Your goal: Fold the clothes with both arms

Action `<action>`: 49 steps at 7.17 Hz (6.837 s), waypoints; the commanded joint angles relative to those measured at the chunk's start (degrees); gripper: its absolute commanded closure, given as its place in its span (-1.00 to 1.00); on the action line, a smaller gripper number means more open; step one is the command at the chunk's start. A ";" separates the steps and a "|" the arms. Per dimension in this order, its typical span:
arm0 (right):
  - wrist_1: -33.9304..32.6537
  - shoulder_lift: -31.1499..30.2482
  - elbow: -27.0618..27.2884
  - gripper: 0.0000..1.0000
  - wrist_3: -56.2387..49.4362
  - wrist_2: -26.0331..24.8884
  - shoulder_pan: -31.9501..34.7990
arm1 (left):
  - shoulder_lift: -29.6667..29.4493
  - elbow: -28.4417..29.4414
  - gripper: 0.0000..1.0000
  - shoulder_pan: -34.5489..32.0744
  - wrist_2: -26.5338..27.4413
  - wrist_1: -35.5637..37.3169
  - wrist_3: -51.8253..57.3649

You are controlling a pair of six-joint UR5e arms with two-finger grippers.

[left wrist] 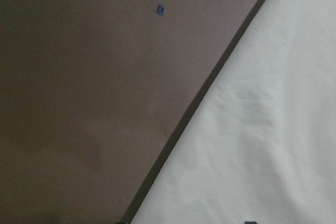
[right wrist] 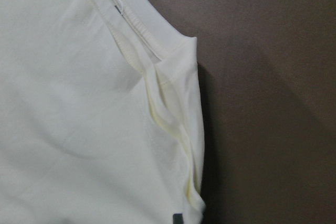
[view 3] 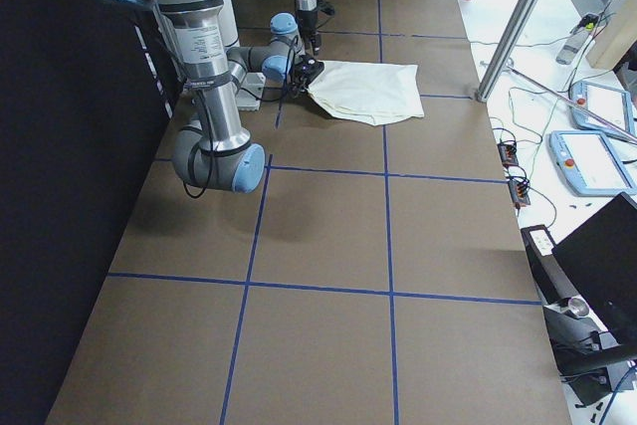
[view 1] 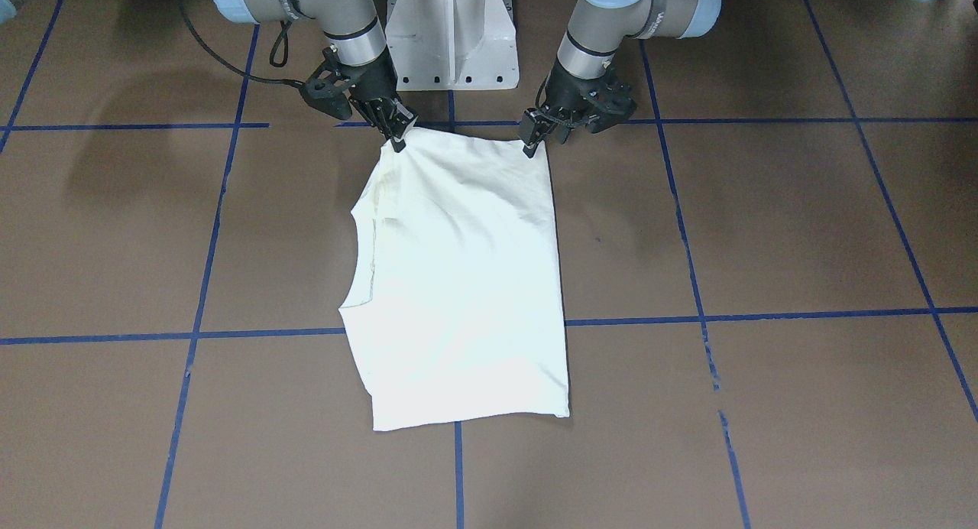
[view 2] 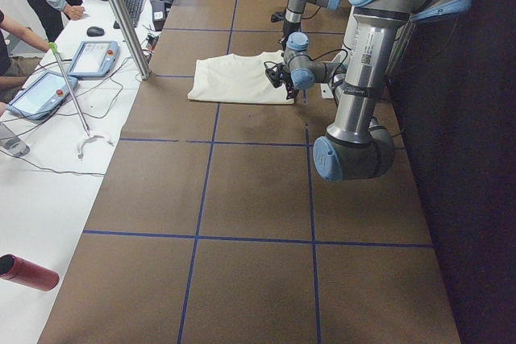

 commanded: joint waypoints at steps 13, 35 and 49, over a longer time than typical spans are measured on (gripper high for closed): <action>0.00 -8.03 8.21 1.00 1.66 -1.95 -4.74 | -0.02 -11.14 1.00 3.03 0.50 6.66 -0.32; 13.80 24.80 -44.48 0.42 -11.07 16.75 27.13 | -24.45 37.25 -0.03 -27.54 -0.11 -21.69 20.33; 14.32 21.72 -36.31 1.00 -16.52 17.11 22.14 | -12.06 29.61 1.00 -20.80 -7.14 -31.19 27.54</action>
